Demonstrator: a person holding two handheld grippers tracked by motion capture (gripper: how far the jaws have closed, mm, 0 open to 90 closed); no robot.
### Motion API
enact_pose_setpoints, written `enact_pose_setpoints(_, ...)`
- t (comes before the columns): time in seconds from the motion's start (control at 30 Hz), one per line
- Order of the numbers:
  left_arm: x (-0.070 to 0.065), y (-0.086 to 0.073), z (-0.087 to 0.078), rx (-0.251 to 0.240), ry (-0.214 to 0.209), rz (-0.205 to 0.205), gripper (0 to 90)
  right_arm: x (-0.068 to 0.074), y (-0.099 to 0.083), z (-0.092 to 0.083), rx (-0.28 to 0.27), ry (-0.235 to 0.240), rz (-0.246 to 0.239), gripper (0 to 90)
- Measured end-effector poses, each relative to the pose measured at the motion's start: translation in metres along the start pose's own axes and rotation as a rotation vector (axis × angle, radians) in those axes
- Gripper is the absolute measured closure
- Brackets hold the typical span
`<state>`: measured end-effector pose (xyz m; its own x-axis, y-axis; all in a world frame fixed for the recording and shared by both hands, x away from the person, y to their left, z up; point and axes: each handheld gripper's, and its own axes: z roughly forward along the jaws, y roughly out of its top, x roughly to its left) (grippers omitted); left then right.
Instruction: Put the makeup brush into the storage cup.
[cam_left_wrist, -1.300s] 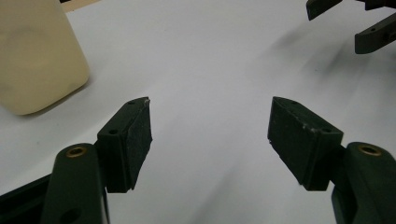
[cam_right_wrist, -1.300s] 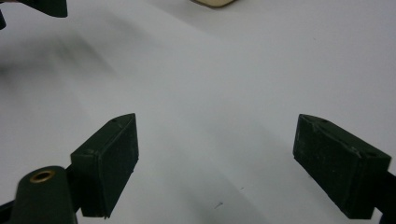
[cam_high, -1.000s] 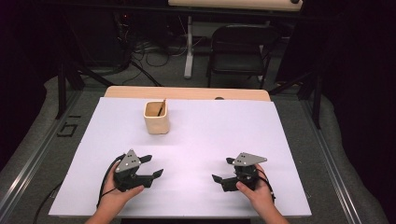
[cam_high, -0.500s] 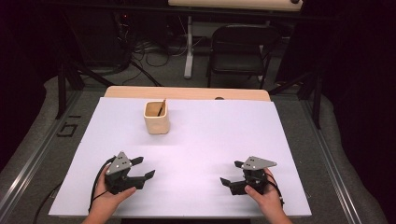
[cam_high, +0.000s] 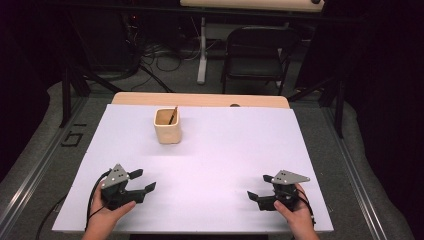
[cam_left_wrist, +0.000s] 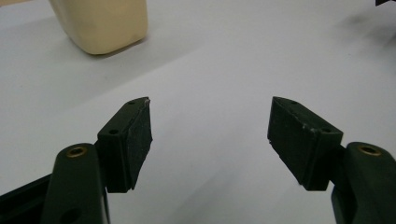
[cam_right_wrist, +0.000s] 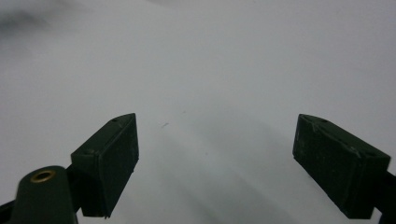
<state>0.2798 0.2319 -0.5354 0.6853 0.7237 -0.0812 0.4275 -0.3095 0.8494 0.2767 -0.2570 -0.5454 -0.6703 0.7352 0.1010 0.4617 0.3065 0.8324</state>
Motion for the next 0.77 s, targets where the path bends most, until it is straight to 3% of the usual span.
enact_pose_setpoints(0.3,0.008,-0.005,-0.001,0.017,0.025,-0.009,30.9,-0.008,-0.003,-0.002,-0.004,-0.014,0.016,14.4)
enact_pose_setpoints(0.77,0.014,-0.007,0.002,0.030,0.026,-0.038,30.9,-0.009,-0.005,-0.001,-0.007,-0.016,0.027,14.4)
